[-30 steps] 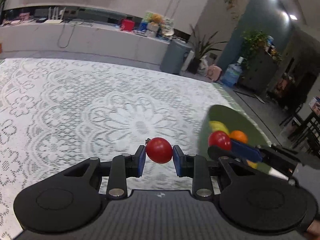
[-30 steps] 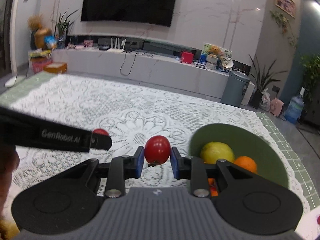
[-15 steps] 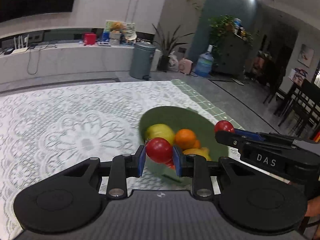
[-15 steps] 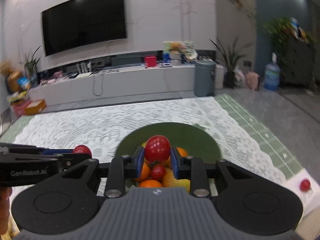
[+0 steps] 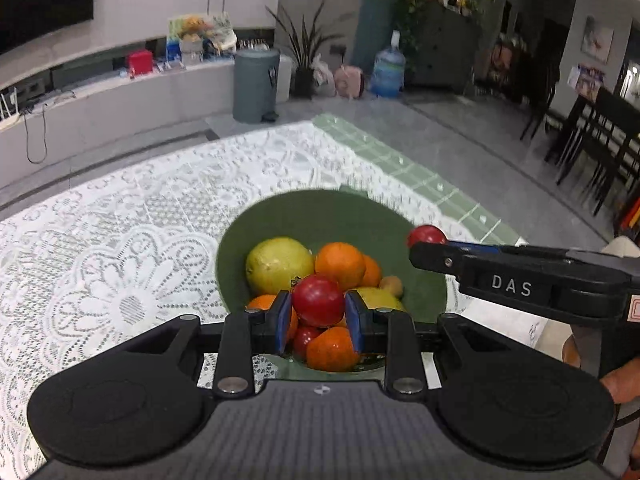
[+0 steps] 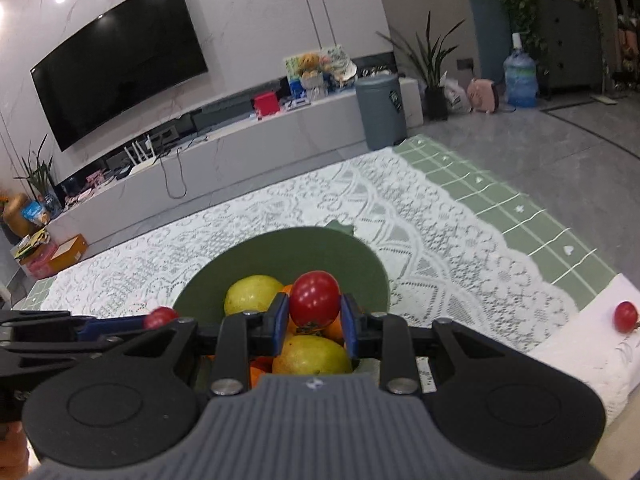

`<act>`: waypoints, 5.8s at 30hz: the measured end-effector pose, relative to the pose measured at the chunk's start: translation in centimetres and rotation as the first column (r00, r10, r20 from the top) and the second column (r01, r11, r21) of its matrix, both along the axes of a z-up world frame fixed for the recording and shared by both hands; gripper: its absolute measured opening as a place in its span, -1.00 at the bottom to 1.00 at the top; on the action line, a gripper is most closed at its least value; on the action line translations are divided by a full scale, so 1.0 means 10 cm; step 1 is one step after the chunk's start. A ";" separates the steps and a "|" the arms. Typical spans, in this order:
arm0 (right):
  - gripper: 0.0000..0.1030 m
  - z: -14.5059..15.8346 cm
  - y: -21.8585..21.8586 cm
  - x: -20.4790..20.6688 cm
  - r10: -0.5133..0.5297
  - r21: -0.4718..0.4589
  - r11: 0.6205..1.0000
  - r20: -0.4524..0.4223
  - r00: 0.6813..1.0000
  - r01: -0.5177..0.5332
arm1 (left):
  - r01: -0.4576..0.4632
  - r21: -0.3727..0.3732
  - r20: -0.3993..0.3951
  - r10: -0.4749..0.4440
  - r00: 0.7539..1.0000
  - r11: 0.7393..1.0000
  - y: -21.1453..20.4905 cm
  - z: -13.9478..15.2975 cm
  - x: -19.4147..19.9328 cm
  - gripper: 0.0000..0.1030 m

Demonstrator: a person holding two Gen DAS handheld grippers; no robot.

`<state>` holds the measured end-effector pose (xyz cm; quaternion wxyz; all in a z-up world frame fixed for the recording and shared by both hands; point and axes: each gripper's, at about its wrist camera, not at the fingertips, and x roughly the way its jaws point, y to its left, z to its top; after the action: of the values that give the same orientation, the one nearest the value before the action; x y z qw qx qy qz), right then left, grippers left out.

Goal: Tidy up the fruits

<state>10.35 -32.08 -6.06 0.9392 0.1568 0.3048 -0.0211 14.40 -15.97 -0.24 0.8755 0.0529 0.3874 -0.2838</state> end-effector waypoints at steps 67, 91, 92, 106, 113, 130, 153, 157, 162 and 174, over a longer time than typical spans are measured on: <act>-0.84 -0.39 0.15 0.65 0.172 0.075 0.984 -0.134 0.976 -0.163 | -0.129 0.024 0.016 0.128 0.992 0.991 0.22 -0.11 0.24 -0.02; -0.73 -0.26 0.05 0.81 0.012 -0.050 0.999 -0.007 1.000 -0.013 | -0.171 -0.023 -0.012 0.171 0.985 0.985 0.33 -0.16 0.12 -0.02; -0.72 -0.26 0.04 0.78 0.004 -0.043 0.999 -0.004 1.000 -0.004 | -0.173 -0.025 -0.014 0.173 0.985 0.985 0.34 -0.16 0.10 -0.02; 0.07 0.15 0.28 0.01 -0.001 -0.040 0.999 0.153 0.988 0.007 | -0.214 -0.035 0.112 0.217 0.970 0.976 0.59 0.29 -0.40 -0.01; 0.44 0.38 0.57 -0.50 0.066 -0.111 0.993 0.229 0.971 -0.042 | -0.241 -0.054 0.250 0.247 0.936 0.969 0.71 0.47 -0.78 0.31; 0.92 0.44 0.87 -1.36 0.091 -0.265 0.964 0.293 0.952 -0.010 | -0.323 -0.051 0.373 0.318 0.872 0.945 0.90 0.34 -1.26 0.78; 0.92 -0.02 0.84 -1.06 0.073 -0.179 0.982 0.058 0.996 -0.062 | -0.364 0.107 0.153 0.347 0.925 0.925 1.01 -0.24 -1.07 0.78; 0.92 -0.02 0.86 -1.04 0.081 -0.187 0.980 0.045 0.996 -0.071 | -0.360 0.122 0.137 0.344 0.929 0.925 0.99 -0.27 -1.06 0.78; 0.92 -0.02 0.87 -1.04 0.085 -0.195 0.978 0.048 0.995 -0.074 | -0.358 0.132 0.133 0.342 0.930 0.924 0.98 -0.27 -1.06 0.78; 0.92 -0.02 0.86 -1.05 0.087 -0.194 0.978 0.053 0.995 -0.075 | -0.358 0.131 0.134 0.341 0.930 0.925 0.98 -0.27 -1.07 0.78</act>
<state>-0.13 -23.44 -6.29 0.9589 0.0534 0.2786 -0.0075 3.74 -6.17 -2.91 0.9251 0.0654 0.3632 -0.0892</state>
